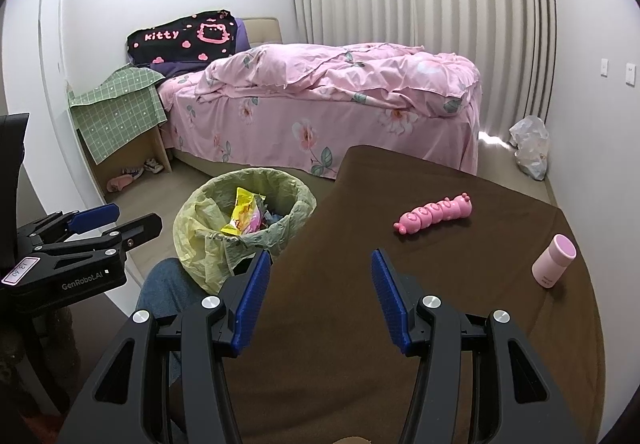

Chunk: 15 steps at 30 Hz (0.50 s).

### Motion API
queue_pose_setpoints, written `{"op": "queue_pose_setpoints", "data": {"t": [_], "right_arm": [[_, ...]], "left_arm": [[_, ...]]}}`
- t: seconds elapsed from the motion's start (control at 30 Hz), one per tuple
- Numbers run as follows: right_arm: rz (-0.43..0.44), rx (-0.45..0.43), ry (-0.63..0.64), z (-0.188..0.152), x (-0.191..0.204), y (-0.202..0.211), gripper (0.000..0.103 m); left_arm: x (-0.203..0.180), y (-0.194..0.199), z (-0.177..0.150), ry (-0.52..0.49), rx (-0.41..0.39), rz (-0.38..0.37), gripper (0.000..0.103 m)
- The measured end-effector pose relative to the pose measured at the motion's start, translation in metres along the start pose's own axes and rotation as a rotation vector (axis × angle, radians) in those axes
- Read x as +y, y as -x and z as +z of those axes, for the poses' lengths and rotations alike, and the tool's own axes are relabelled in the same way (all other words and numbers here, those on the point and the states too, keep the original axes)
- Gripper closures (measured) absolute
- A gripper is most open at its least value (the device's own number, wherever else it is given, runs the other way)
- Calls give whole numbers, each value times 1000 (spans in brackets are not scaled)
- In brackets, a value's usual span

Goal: Collect trash

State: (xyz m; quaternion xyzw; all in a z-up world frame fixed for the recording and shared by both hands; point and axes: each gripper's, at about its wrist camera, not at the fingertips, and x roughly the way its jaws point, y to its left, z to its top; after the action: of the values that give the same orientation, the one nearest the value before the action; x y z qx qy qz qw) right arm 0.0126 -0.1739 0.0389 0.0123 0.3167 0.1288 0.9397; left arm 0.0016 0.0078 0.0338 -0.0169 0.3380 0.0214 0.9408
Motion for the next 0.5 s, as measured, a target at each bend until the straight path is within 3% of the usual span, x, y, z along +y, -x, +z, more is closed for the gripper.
{"op": "queue_pose_setpoints", "data": {"t": [0.5], "right_arm": [[0, 5, -1, -1, 0, 0, 53]], "left_arm": [[0, 0, 0, 1, 0, -1, 32]]}}
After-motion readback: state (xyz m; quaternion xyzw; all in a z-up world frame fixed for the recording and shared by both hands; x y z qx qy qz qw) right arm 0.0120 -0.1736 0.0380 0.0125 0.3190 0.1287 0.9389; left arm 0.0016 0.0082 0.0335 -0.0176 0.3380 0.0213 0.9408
